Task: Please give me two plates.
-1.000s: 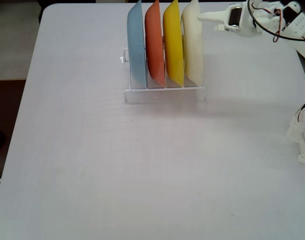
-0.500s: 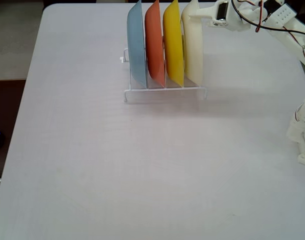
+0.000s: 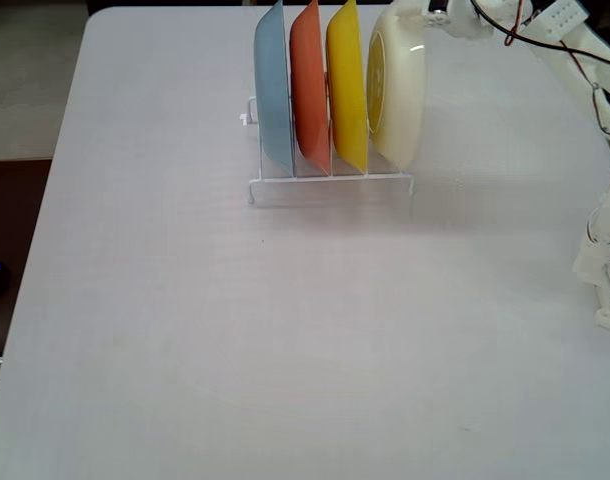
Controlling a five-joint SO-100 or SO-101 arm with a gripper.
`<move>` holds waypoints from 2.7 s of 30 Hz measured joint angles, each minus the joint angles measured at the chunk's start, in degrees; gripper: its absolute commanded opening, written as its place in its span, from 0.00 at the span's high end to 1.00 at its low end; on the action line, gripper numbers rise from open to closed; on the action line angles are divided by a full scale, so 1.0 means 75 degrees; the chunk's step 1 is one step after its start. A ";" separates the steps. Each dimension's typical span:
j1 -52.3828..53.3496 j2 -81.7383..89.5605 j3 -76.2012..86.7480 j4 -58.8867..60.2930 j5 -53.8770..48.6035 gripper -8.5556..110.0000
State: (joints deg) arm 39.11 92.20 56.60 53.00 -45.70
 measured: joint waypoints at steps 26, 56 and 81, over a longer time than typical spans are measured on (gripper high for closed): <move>-0.0879 0.1160 -0.4090 0.2121 0.3035 0.93; -0.6141 0.2602 -0.2859 -0.0117 0.6387 0.93; -0.6703 0.0187 -0.2848 -0.3762 0.5719 0.93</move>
State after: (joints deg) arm -11.16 93.60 35.24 24.79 -2.81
